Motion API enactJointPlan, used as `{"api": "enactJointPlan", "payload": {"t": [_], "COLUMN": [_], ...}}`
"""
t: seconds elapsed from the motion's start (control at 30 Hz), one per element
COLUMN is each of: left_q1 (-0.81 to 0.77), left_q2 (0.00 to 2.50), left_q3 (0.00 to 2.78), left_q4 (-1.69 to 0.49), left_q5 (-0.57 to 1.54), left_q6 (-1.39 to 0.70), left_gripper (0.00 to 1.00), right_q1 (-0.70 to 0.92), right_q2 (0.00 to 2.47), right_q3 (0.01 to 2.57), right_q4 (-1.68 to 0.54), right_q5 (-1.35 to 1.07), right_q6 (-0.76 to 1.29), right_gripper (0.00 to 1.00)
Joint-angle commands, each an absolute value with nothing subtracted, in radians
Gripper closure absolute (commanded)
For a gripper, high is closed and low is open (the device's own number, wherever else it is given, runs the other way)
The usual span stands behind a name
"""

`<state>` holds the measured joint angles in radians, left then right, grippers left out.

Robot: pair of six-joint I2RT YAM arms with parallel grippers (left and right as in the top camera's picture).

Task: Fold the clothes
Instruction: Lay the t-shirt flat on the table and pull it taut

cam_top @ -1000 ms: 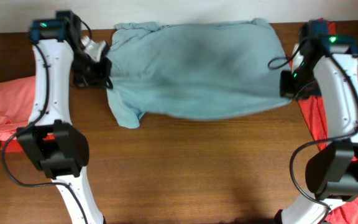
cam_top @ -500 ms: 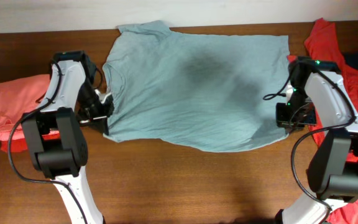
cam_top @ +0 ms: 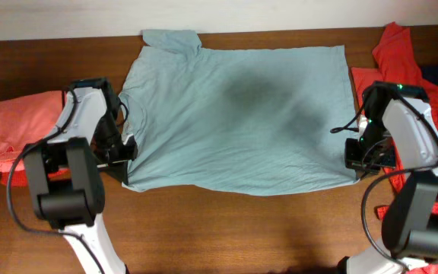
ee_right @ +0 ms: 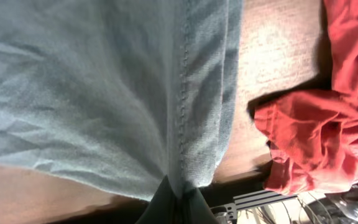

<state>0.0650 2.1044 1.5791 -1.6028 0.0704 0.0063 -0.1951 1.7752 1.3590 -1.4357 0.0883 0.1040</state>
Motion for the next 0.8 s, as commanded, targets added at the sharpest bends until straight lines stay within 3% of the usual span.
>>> {"api": "enactJointPlan", "payload": {"t": [0.0, 0.43, 0.77], "left_q1": [0.070, 0.076, 0.094], "left_q2": [1.945, 1.605, 1.618], "left_q3": [1.502, 1.307, 1.307], "left_q4": [-1.580, -1.436, -1.075], "left_q5": [0.055, 0.056, 0.062], "left_q6": [-0.040, -0.114, -0.149], "left_gripper": [1.00, 1.00, 1.00], "right_q1": [-0.197, -0.198, -0.198], "right_q2": [1.657, 1.353, 1.519], "right_q3": [1.303, 1.161, 1.161], "right_q4": [-1.435, -1.382, -1.105], "right_q5": [0.086, 0.088, 0.096], "right_q6": [0.138, 0.178, 0.173], "right_gripper": [0.96, 0.96, 0.95]}}
